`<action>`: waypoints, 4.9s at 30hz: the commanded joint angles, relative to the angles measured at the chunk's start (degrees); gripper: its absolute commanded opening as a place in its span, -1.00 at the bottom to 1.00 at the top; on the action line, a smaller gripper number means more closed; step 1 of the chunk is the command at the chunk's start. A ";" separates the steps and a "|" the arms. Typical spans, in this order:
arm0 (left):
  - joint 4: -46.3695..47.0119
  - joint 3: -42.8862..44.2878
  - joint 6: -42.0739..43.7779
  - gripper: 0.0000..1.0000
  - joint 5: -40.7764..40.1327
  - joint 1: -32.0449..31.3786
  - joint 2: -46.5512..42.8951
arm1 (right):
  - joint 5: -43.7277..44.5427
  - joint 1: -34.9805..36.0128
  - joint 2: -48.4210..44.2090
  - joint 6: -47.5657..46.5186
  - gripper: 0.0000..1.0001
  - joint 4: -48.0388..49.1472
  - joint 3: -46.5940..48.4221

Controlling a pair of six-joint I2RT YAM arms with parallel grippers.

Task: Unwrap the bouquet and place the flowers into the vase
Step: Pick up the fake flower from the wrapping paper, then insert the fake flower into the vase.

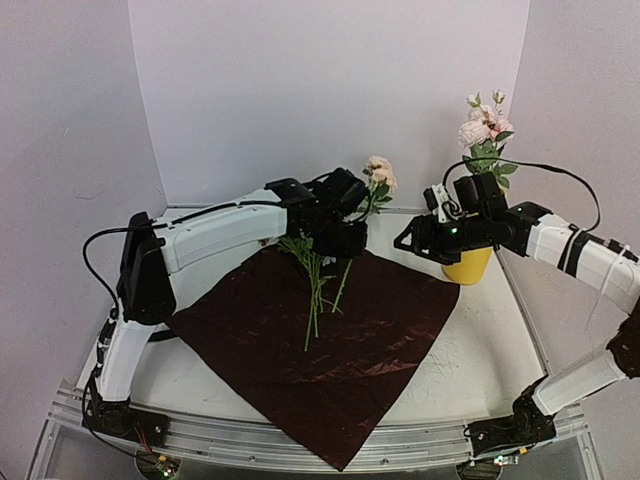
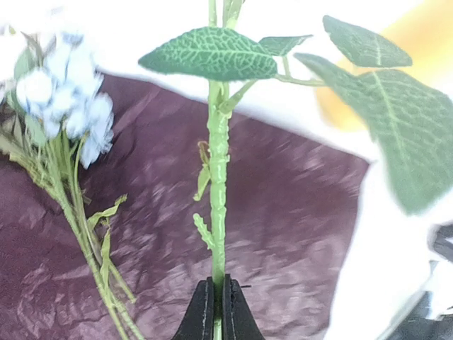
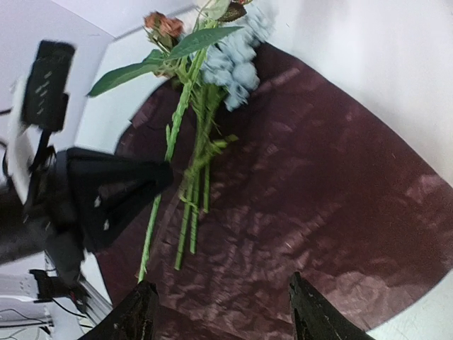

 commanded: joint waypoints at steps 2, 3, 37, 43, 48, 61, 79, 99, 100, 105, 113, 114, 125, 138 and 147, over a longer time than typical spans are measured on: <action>14.51 -8.67 0.35 -1.00 4.24 -0.20 -9.43 | -3.10 -0.07 3.42 4.58 0.30 2.20 9.28; 17.07 -10.73 0.23 -1.00 5.02 -0.18 -10.74 | -3.56 -0.06 3.71 5.29 0.30 3.20 10.44; 54.62 -36.05 -7.26 -1.00 24.42 -0.49 -25.43 | -4.59 -0.82 3.00 12.18 0.04 11.70 17.64; 54.87 -34.83 -6.71 -1.00 26.08 -1.26 -25.15 | -4.63 -1.28 1.81 11.27 -0.19 11.70 17.38; 54.90 -34.07 -6.40 -1.00 26.25 -2.21 -25.05 | -5.03 -1.92 1.08 11.00 -0.49 11.61 17.16; 54.99 -33.69 -5.87 -0.45 25.60 -3.12 -24.70 | -4.34 -4.01 -3.11 10.14 -1.00 11.32 14.27; 54.62 -40.22 -5.04 0.35 19.68 -3.22 -28.83 | 35.03 -6.69 -7.92 -20.82 -1.00 2.22 28.89; 54.12 -41.34 -4.20 0.31 17.74 -3.19 -31.03 | 41.41 -11.76 4.81 -40.25 -1.00 26.95 44.08; 54.05 -41.41 -4.00 0.31 17.68 -3.18 -31.20 | 41.49 -12.03 5.32 -40.33 -1.00 27.51 44.30; 53.08 -41.84 -2.73 0.30 16.87 -3.02 -32.57 | 41.61 -13.39 6.59 -40.11 -1.00 30.64 43.30; 51.90 -41.91 -2.08 0.30 17.12 -2.28 -33.28 | 40.36 -15.36 6.00 -37.96 -1.00 37.15 35.57; 51.74 -41.89 -2.09 0.30 17.13 -2.24 -33.30 | 40.35 -15.55 5.65 -37.52 -1.00 37.91 33.83; 50.63 -41.57 -2.11 0.30 16.96 -1.72 -33.31 | 43.71 -17.91 2.84 -29.71 -1.00 43.95 16.61; 50.19 -41.89 -2.81 0.30 16.10 -1.13 -32.32 | 48.71 -18.12 -0.88 -26.91 0.14 35.80 8.01; 49.23 -42.57 -4.37 0.30 14.55 -0.43 -30.76 | 34.00 -18.14 -9.97 -13.55 0.86 15.23 2.22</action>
